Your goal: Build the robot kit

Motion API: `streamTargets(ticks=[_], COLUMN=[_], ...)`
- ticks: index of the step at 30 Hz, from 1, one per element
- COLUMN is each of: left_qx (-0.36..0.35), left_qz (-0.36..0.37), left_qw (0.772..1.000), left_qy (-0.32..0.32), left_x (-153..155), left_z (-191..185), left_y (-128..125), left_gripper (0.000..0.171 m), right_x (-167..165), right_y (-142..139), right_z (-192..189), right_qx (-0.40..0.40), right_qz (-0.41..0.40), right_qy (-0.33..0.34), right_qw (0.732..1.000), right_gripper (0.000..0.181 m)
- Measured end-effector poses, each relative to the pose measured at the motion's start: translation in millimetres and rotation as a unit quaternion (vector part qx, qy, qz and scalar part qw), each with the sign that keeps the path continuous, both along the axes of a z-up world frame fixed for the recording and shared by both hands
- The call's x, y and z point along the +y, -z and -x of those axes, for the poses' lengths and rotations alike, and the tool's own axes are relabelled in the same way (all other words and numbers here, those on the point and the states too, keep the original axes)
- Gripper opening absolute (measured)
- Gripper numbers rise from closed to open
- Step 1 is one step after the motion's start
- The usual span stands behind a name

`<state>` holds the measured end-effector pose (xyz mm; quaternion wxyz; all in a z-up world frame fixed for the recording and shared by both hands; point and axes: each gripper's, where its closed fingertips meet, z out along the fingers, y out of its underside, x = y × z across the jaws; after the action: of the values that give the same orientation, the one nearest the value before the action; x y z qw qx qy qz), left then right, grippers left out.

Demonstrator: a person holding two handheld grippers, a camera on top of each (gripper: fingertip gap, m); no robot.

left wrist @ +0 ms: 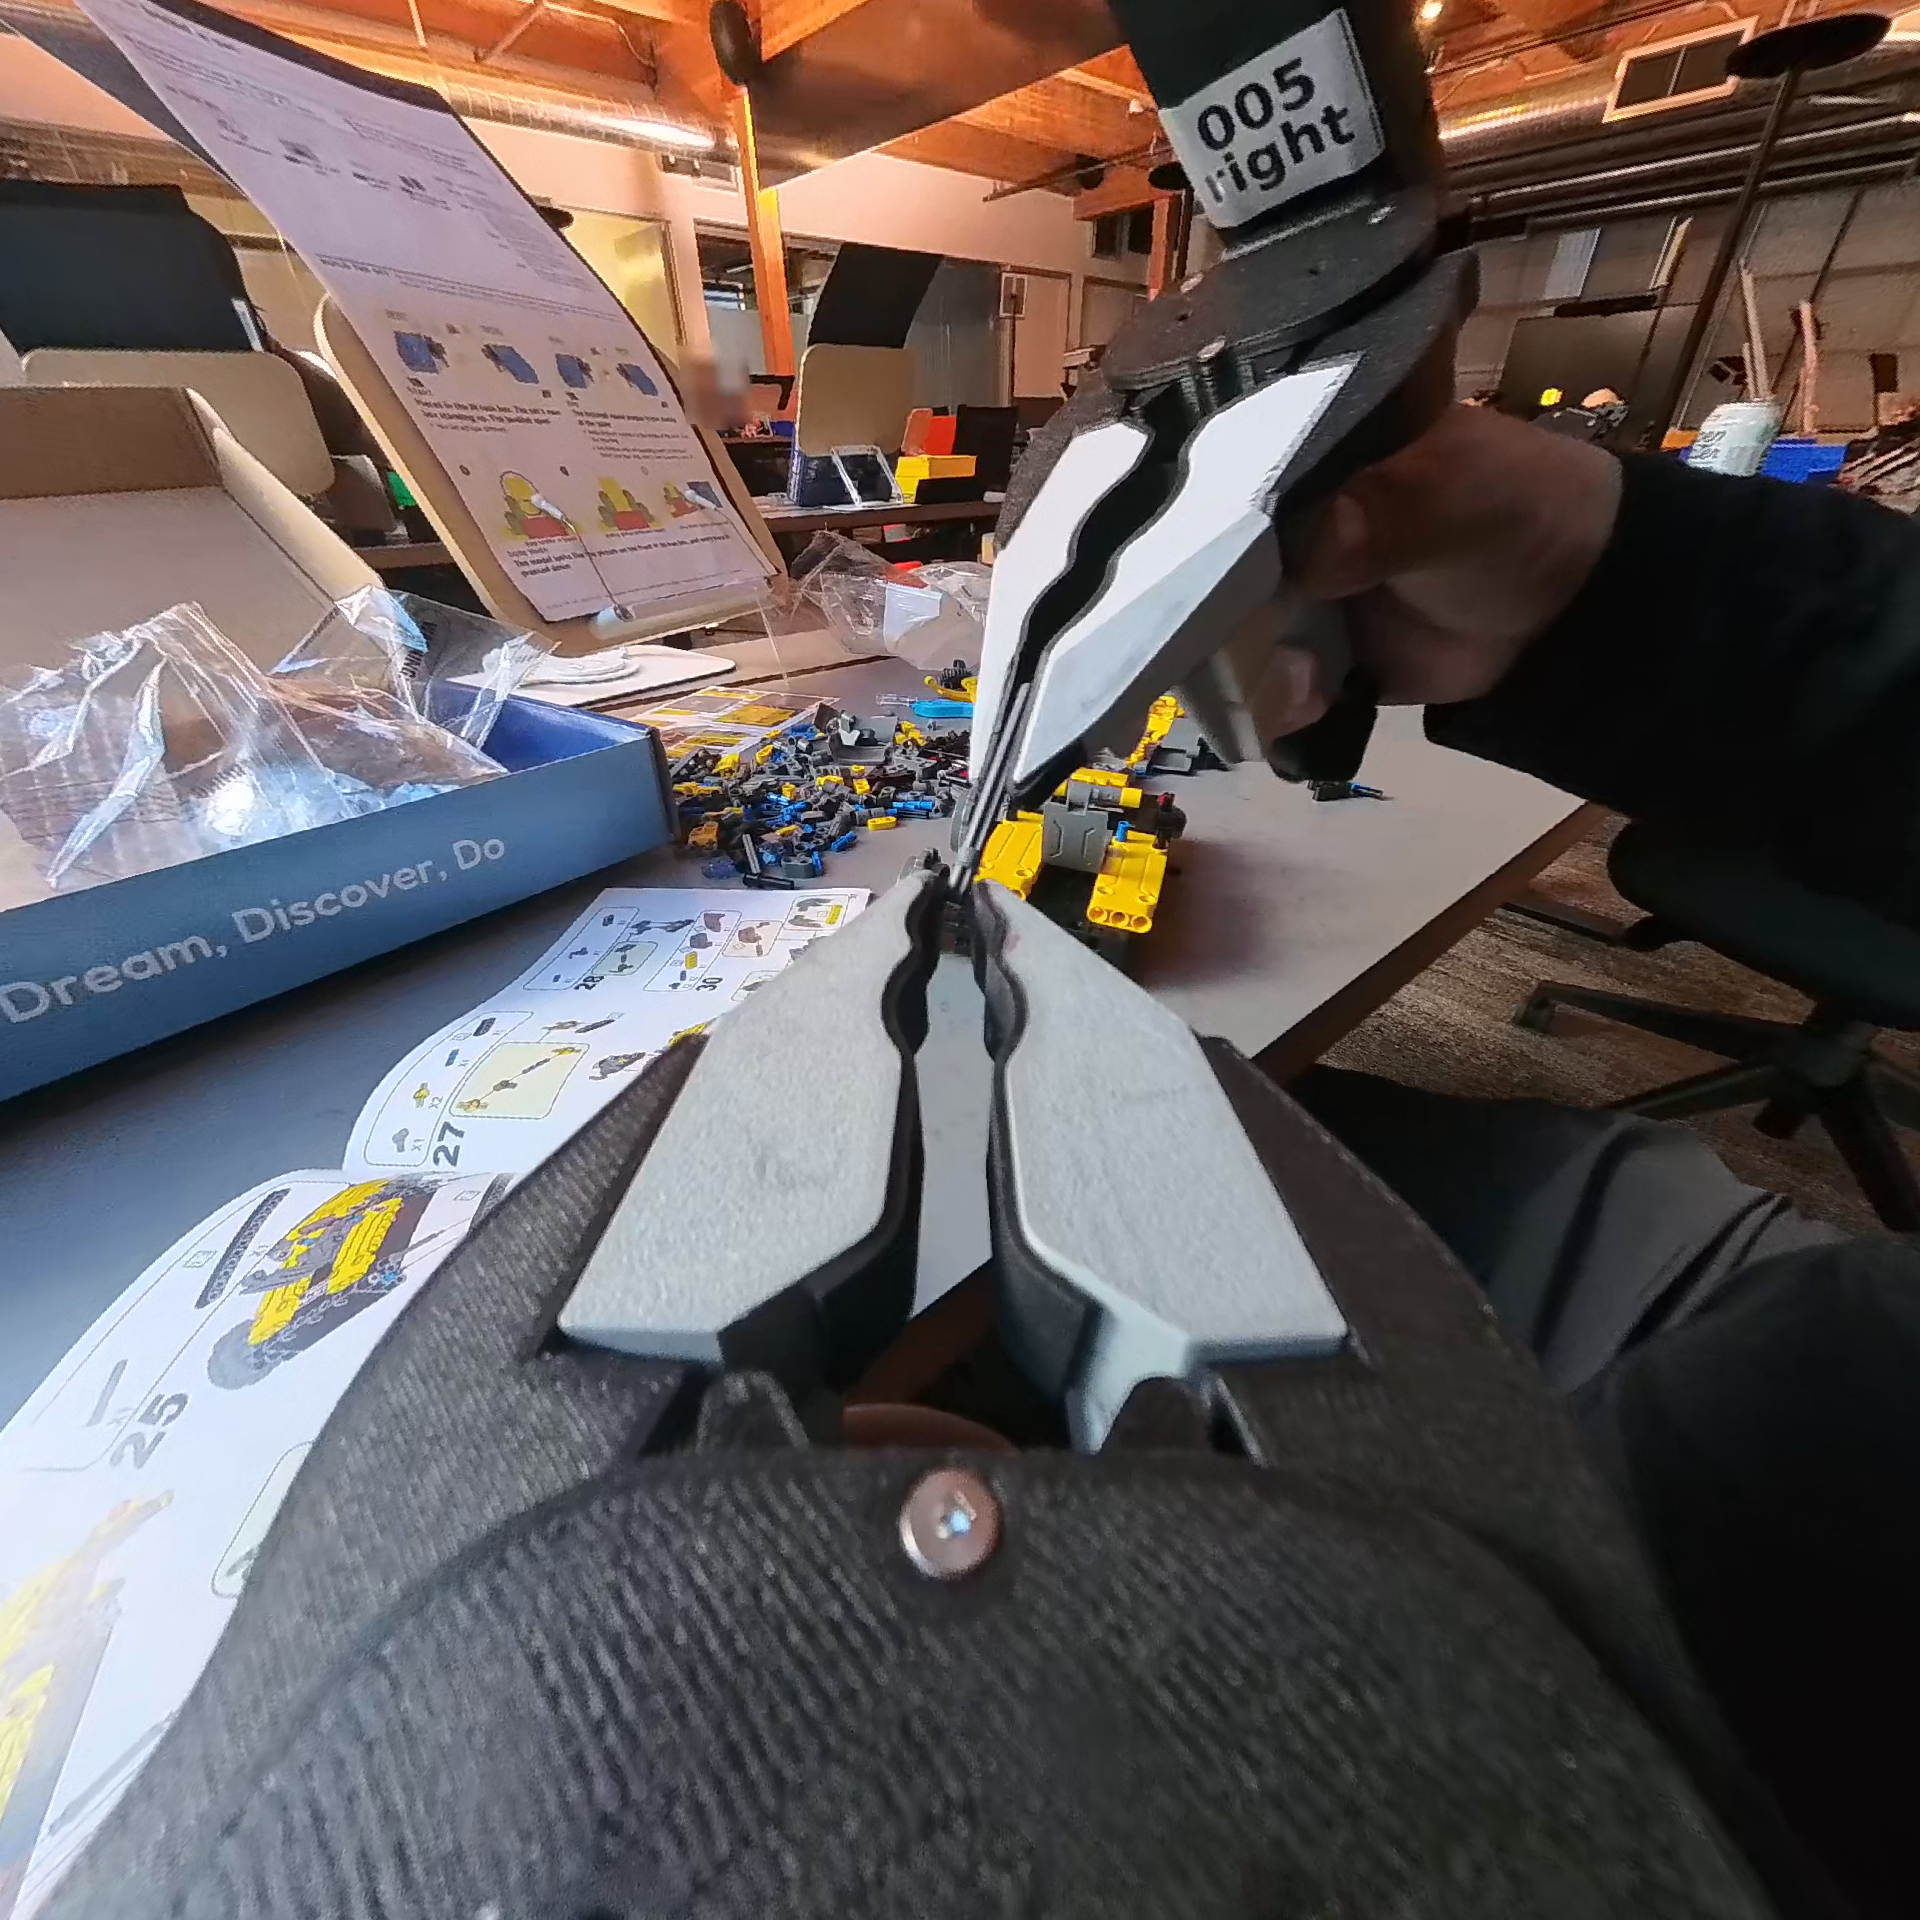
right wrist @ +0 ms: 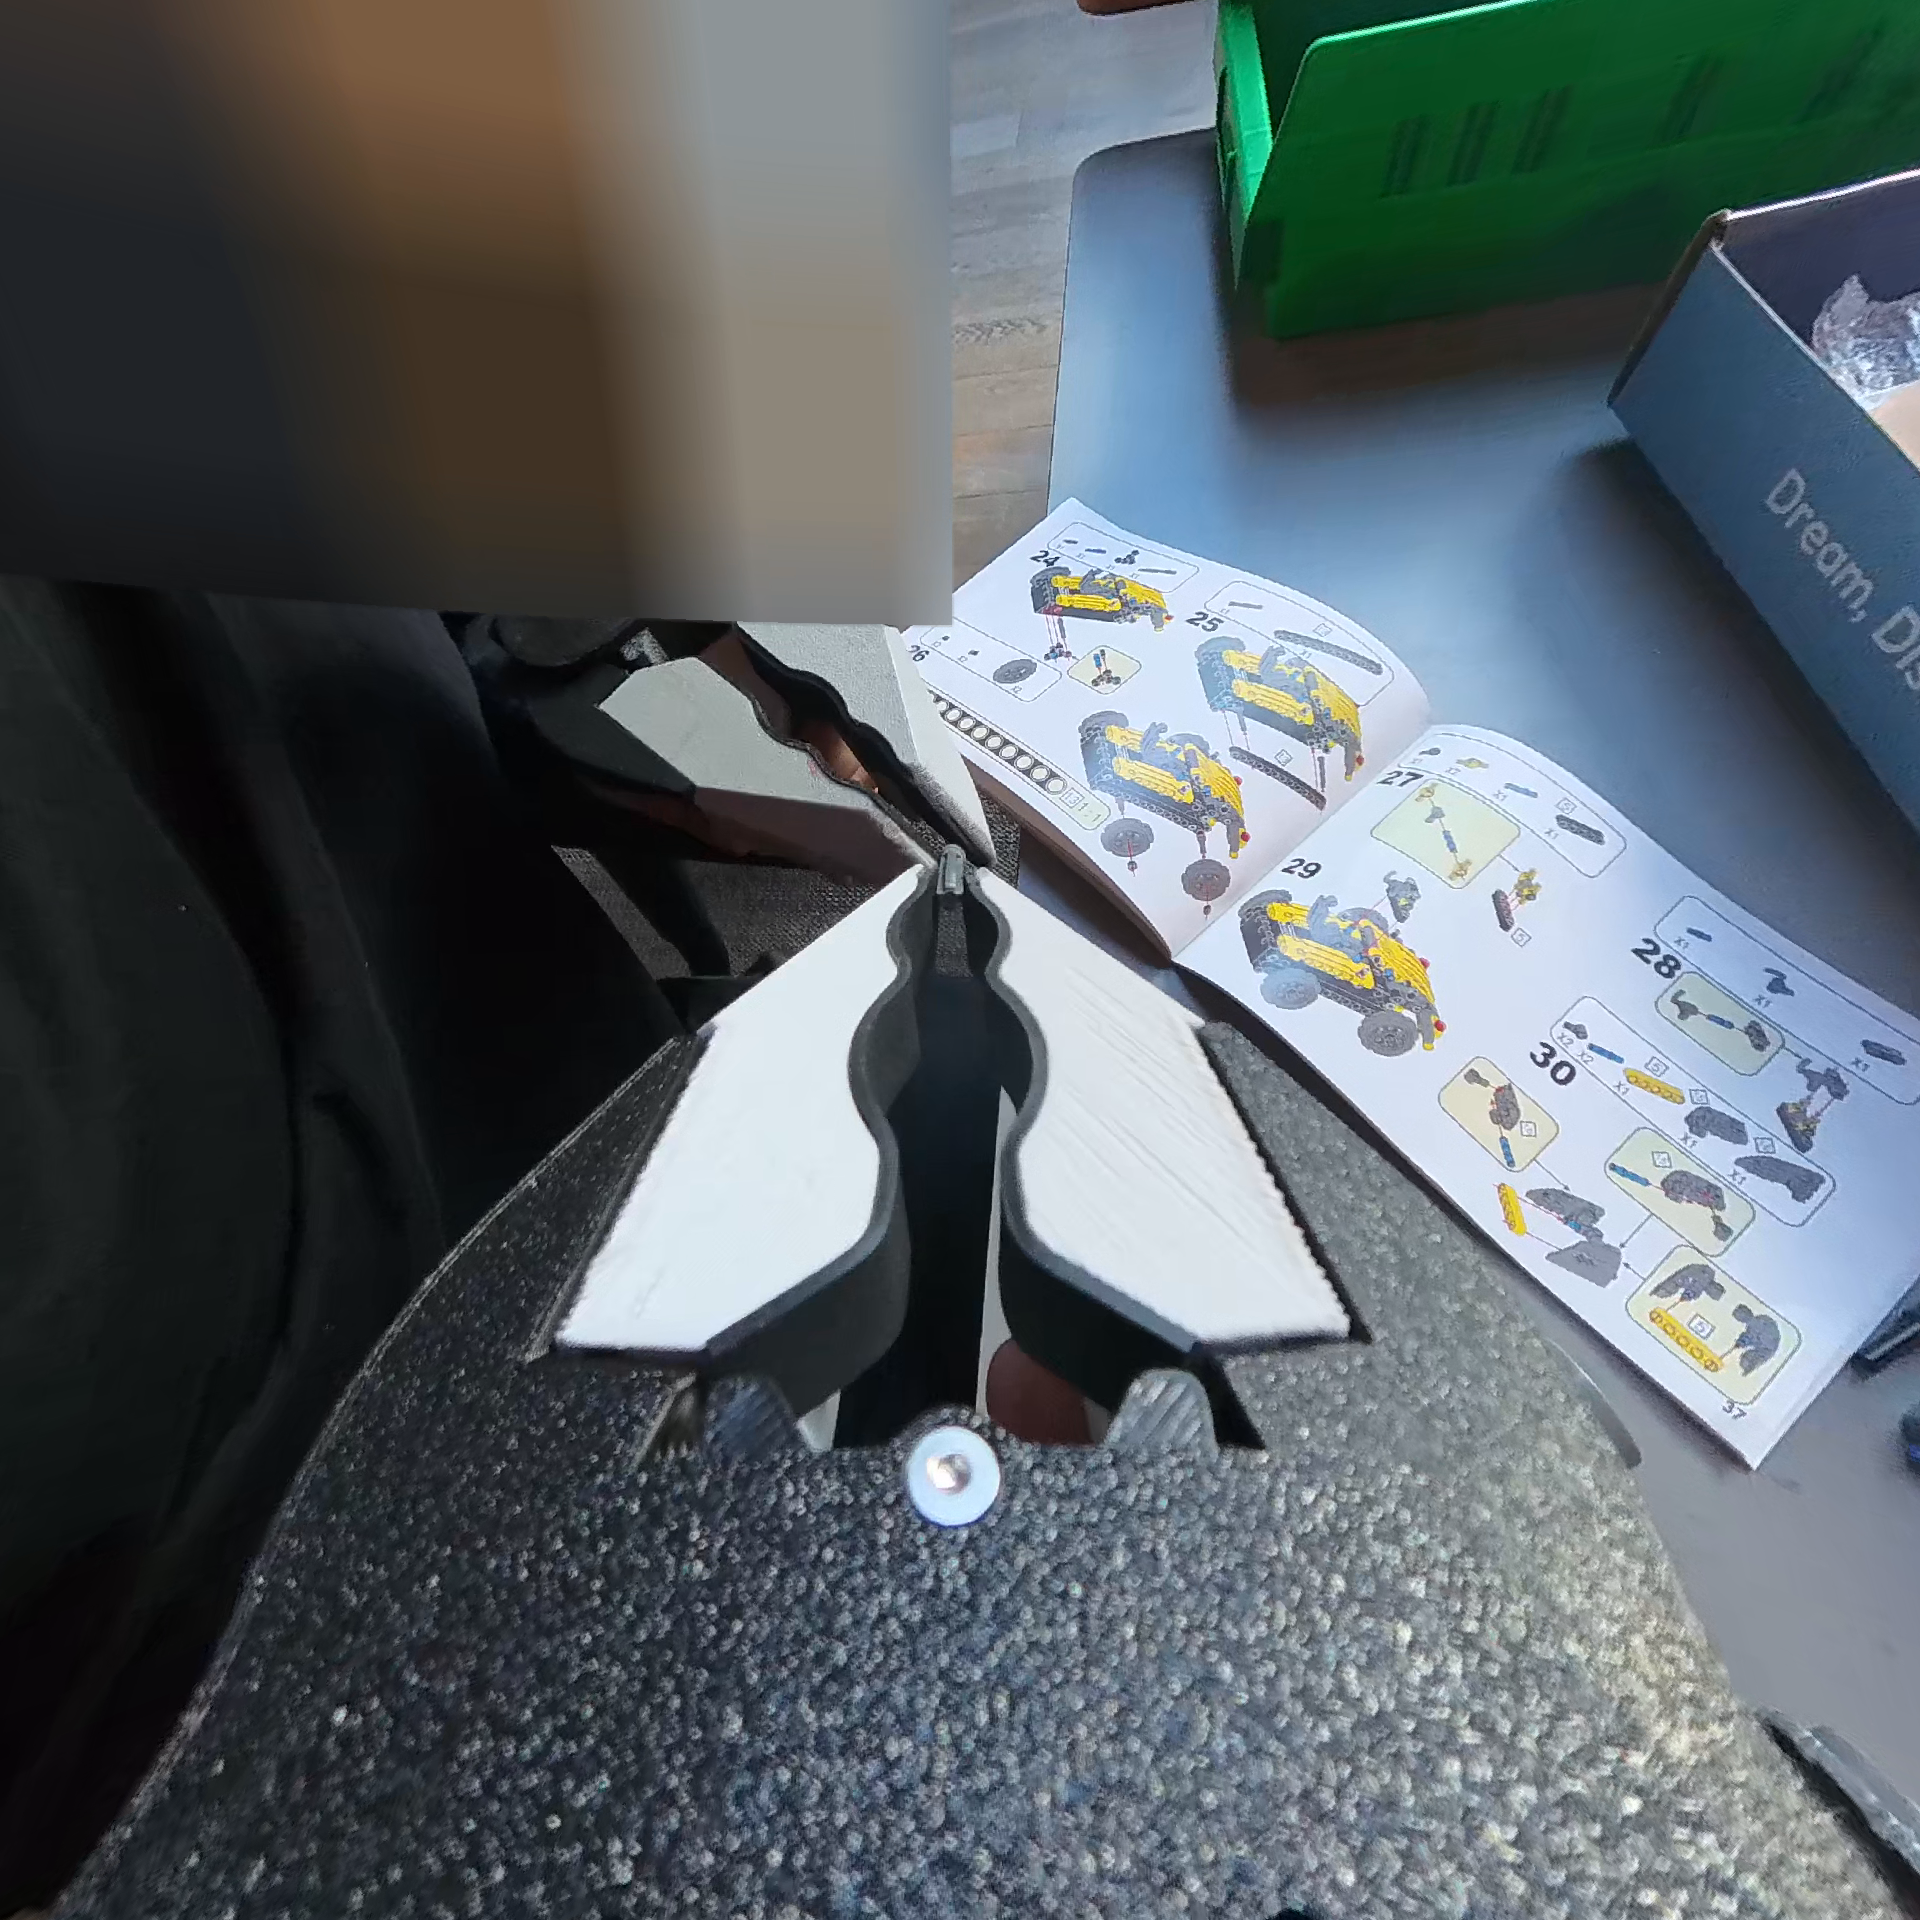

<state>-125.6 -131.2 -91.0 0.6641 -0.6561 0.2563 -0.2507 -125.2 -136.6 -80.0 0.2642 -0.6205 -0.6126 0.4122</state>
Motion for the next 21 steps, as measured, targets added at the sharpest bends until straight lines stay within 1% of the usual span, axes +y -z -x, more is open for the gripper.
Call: streamTargets(ticks=[6,9,12,16,21], left_qx=[-0.003,-0.001,-0.002,0.003,0.01], left_qz=[0.007,0.021,0.028,0.031,0.039], left_qw=[1.0,1.0,1.0,0.999,0.999], left_qy=[-0.001,0.0,0.005,0.009,0.019], left_x=[0.9,2.4,1.9,0.7,-1.3], left_z=[0.4,-0.6,-2.6,-5.5,-12.2], left_y=[1.6,6.6,8.3,10.7,16.3], left_gripper=[0.002,0.009,0.01,0.01,0.01], right_x=[0.7,1.3,6.1,18.3,36.9], right_y=[0.5,-3.4,-8.5,-10.4,-12.5], right_z=[0.8,-2.6,-12.7,-40.1,-94.1], right_qx=[0.002,0.01,0.016,0.005,-0.011], right_qz=[0.001,0.005,0.004,-0.018,-0.034], right_qy=[0.001,0.005,0.023,0.068,0.152], right_qw=[1.0,1.0,1.0,0.998,0.988], right_gripper=[0.004,0.004,0.004,0.004,0.004])
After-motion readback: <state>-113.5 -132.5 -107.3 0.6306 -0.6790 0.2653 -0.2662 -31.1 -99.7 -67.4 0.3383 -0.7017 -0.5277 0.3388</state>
